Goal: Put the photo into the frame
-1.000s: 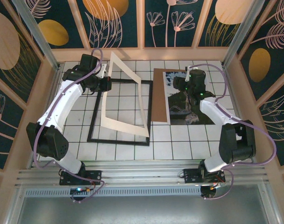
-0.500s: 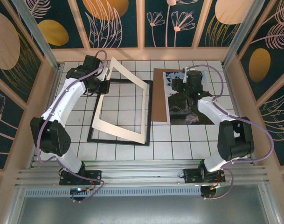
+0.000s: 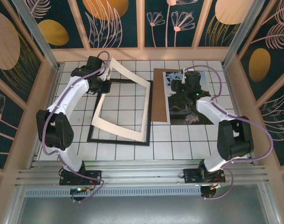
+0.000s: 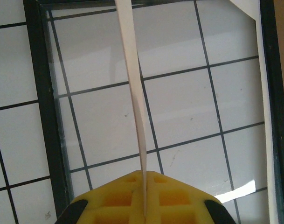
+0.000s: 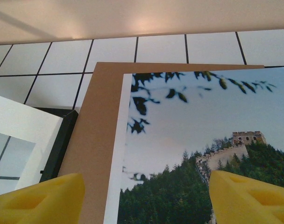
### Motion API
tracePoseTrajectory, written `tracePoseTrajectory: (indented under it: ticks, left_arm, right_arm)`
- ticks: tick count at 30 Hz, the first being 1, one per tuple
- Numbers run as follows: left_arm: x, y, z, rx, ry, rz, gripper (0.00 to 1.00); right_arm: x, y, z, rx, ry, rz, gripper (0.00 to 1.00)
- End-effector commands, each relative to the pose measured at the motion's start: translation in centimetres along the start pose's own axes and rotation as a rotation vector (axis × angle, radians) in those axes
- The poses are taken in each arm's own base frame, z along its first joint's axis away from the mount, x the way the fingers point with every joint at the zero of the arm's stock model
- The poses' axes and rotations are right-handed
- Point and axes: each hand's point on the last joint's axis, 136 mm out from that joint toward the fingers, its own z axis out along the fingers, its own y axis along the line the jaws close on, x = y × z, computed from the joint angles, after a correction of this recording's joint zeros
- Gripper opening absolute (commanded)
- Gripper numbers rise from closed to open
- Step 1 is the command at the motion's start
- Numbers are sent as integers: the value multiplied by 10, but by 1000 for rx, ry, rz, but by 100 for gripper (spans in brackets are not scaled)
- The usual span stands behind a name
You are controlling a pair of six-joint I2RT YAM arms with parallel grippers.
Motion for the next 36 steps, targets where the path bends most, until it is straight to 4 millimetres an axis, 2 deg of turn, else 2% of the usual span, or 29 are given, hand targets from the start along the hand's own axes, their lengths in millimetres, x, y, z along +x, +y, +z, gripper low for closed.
tracePoseTrajectory:
  ticks: [1, 10, 14, 26, 36]
  left_arm:
    - [-4, 5, 7, 8, -11, -38, 0]
    - [11, 21, 15, -50, 8, -95, 0]
    - [14, 27, 10, -65, -10, -119, 0]
    - [29, 31, 22, -66, 15, -135, 0]
    - [35, 30, 39, -45, 27, -170, 22]
  right_arm:
    - [-3, 1, 3, 20, -3, -28, 72]
    - [1, 3, 5, 31, 9, -43, 72]
    - [1, 5, 5, 28, 7, -44, 72]
    - [2, 8, 5, 28, 11, -50, 72]
    - [3, 10, 6, 27, 11, -54, 72]
